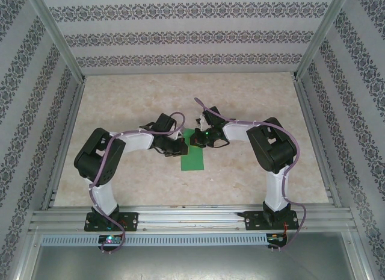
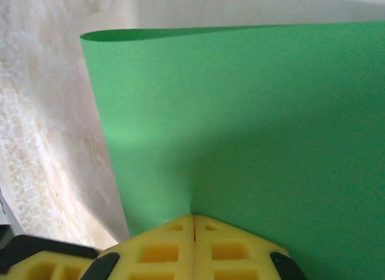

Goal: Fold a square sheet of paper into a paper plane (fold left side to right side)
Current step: Hold the square sheet of paper at the center of the table.

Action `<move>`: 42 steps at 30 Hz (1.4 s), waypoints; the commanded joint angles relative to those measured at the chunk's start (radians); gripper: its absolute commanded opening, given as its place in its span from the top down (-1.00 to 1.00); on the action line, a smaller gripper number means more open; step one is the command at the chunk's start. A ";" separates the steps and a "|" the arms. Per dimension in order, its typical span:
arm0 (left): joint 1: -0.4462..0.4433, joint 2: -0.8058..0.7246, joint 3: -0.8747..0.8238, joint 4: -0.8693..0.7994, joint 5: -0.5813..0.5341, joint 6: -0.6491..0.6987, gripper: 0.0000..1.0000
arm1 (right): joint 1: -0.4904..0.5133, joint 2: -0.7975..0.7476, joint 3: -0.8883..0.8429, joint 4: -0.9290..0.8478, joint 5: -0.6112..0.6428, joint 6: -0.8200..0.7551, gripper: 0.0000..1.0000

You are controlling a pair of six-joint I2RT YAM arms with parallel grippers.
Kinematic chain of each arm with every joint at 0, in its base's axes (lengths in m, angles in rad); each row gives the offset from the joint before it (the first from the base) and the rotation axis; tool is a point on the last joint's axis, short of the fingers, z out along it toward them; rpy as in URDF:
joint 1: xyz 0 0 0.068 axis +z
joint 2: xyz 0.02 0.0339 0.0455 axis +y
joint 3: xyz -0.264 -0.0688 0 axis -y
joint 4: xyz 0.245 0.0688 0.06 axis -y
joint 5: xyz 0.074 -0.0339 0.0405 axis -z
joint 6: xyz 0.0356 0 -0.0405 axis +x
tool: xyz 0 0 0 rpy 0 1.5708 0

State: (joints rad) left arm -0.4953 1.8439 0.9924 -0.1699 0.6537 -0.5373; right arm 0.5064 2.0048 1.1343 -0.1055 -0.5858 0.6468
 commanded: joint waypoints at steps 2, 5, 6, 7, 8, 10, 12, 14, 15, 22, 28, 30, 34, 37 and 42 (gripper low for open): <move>0.009 0.032 0.015 -0.030 -0.014 0.040 0.82 | -0.010 0.046 -0.017 -0.110 0.097 -0.029 1.00; 0.004 0.034 -0.012 -0.018 -0.028 0.021 0.82 | -0.010 0.035 -0.010 -0.100 0.084 -0.024 1.00; 0.003 0.034 -0.022 -0.015 -0.034 0.014 0.82 | -0.010 0.032 -0.004 -0.091 0.071 -0.022 1.00; 0.000 0.033 -0.030 -0.015 -0.040 0.007 0.82 | -0.012 0.027 0.003 -0.086 0.059 -0.020 1.00; -0.003 0.032 -0.040 -0.014 -0.044 0.000 0.82 | -0.012 0.021 0.016 -0.087 0.047 -0.022 1.00; -0.008 0.029 -0.060 -0.010 -0.057 -0.015 0.82 | -0.014 0.003 0.041 -0.098 0.043 -0.030 1.00; -0.014 0.024 -0.081 0.002 -0.066 -0.038 0.83 | -0.017 -0.030 0.054 -0.102 0.044 -0.034 1.00; -0.020 0.017 -0.098 0.018 -0.070 -0.061 0.83 | -0.020 -0.064 0.056 -0.102 0.044 -0.035 0.98; -0.023 0.016 -0.105 0.024 -0.074 -0.073 0.83 | -0.022 -0.085 0.051 -0.103 0.042 -0.035 0.98; -0.044 0.010 -0.124 0.054 -0.085 -0.135 0.83 | -0.009 -0.233 -0.090 -0.096 0.012 -0.004 1.00; -0.055 0.008 -0.125 0.060 -0.081 -0.151 0.83 | 0.058 -0.237 -0.187 -0.030 -0.029 0.060 1.00; -0.055 0.005 -0.126 0.062 -0.081 -0.151 0.83 | 0.074 -0.212 -0.192 -0.031 -0.008 0.067 1.00; -0.055 0.001 -0.121 0.068 -0.079 -0.158 0.83 | 0.084 -0.175 -0.199 -0.033 0.023 0.066 1.00; -0.056 -0.004 -0.108 0.078 -0.069 -0.165 0.83 | 0.084 -0.154 -0.202 -0.050 0.038 0.059 1.00; -0.053 -0.020 -0.065 0.090 -0.063 -0.165 0.82 | 0.086 -0.141 -0.214 -0.097 0.085 0.035 1.00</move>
State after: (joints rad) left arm -0.5304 1.8297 0.9081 -0.0399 0.6201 -0.6903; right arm 0.5911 1.8397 0.9401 -0.1497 -0.5652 0.7013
